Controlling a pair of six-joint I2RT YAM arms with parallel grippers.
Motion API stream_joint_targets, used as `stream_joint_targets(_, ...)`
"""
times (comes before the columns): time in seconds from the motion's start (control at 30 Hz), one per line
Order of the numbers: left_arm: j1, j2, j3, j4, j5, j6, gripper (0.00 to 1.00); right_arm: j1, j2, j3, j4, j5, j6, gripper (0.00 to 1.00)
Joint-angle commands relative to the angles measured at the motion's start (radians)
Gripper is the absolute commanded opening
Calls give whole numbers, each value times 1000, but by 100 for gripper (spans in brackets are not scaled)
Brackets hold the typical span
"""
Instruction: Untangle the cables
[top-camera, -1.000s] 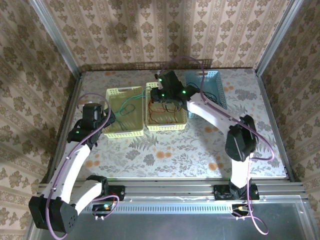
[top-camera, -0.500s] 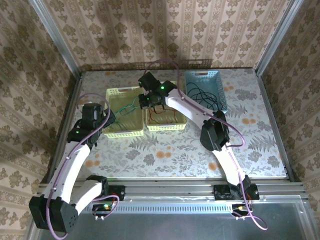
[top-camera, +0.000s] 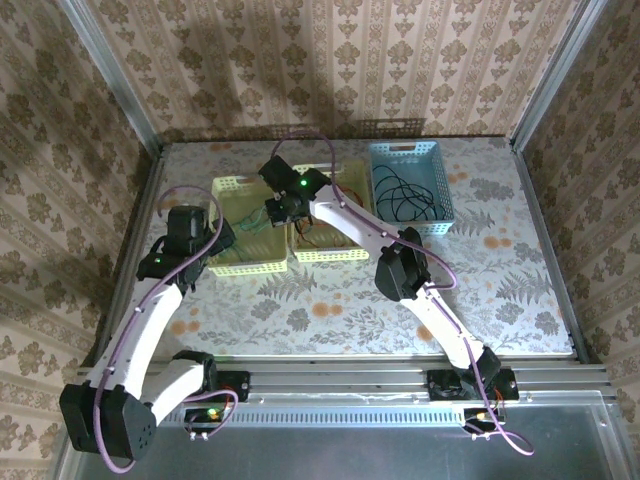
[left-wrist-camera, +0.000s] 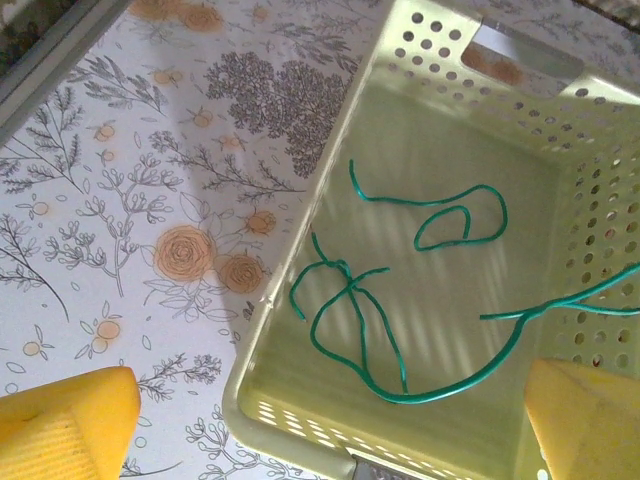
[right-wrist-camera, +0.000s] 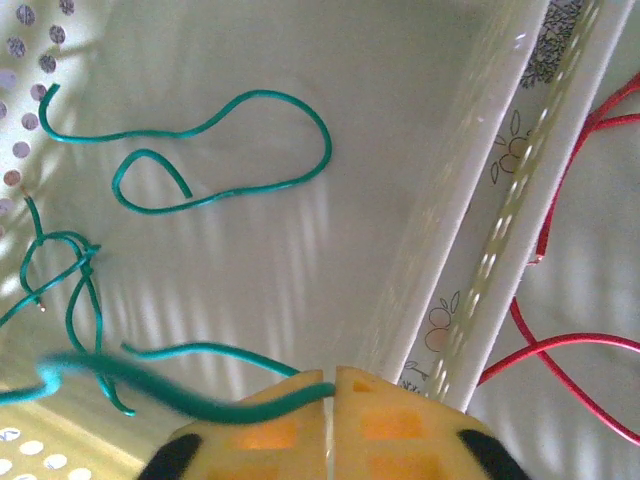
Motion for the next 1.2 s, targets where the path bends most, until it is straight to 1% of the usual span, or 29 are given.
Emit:
stream_joint_targets(0.0,8,10,1,-6,19,-25,99,14,7,32,11,14,-41,29)
stream_joint_targets(0.07,8,14,6,-4,22,-25,99,16,-10,31,42,0,-47,37)
stream_joint_targets(0.2,8,27,15,-4,35,-23,99,16,-56,30,80,-3,-64,44)
stream_joint_targets(0.27,9,33,19,-3,45,-22,99,15,-78,28,80,16,-84,46)
stream_joint_targets(0.33,8,38,22,0,50,-20,99,15,-89,36,60,48,-109,52)
stream_joint_targets(0.47,8,52,32,15,75,-9,99,-1,-124,32,-5,92,-119,52)
stream_joint_targets(0.53,6,56,31,30,95,-3,98,-7,-171,-14,-14,88,-131,51)
stream_joint_targets(0.6,-5,56,25,40,94,-2,98,-7,-273,-149,41,89,-138,50)
stream_joint_targets(0.7,-32,43,10,46,36,9,99,-8,-531,-494,232,90,-131,51)
stream_joint_targets(0.77,-49,13,-4,46,-24,31,99,-12,-738,-762,369,140,-115,52)
stream_joint_targets(0.8,-56,-10,-14,44,-68,39,100,-17,-842,-872,424,173,-105,53)
stream_joint_targets(0.83,-62,-38,-29,38,-126,43,100,-29,-956,-1021,491,223,-89,55)
stream_joint_targets(0.87,-66,-73,-47,34,-198,41,100,-43,-1062,-1162,545,283,-67,68)
stream_joint_targets(0.9,-71,-104,-66,29,-267,40,100,-64,-1170,-1280,588,322,-58,96)
stream_joint_targets(0.93,-75,-139,-91,20,-353,36,100,-91,-1285,-1409,626,373,-55,100)
stream_joint_targets(0.97,-80,-173,-111,9,-442,38,100,-125,-1386,-1524,644,439,-49,100)
stream_joint_targets(1.03,-90,-232,-157,20,-584,80,100,-205,-1554,-1702,637,551,-33,100)
stream_joint_targets(1.07,-90,-254,-179,33,-632,107,100,-245,-1623,-1775,632,591,-35,100)
stream_joint_targets(1.13,-90,-296,-239,109,-727,215,100,-304,-1787,-1950,701,630,-126,100)
stream_joint_targets(1.17,-91,-310,-276,158,-765,265,100,-315,-1850,-2022,749,635,-187,100)
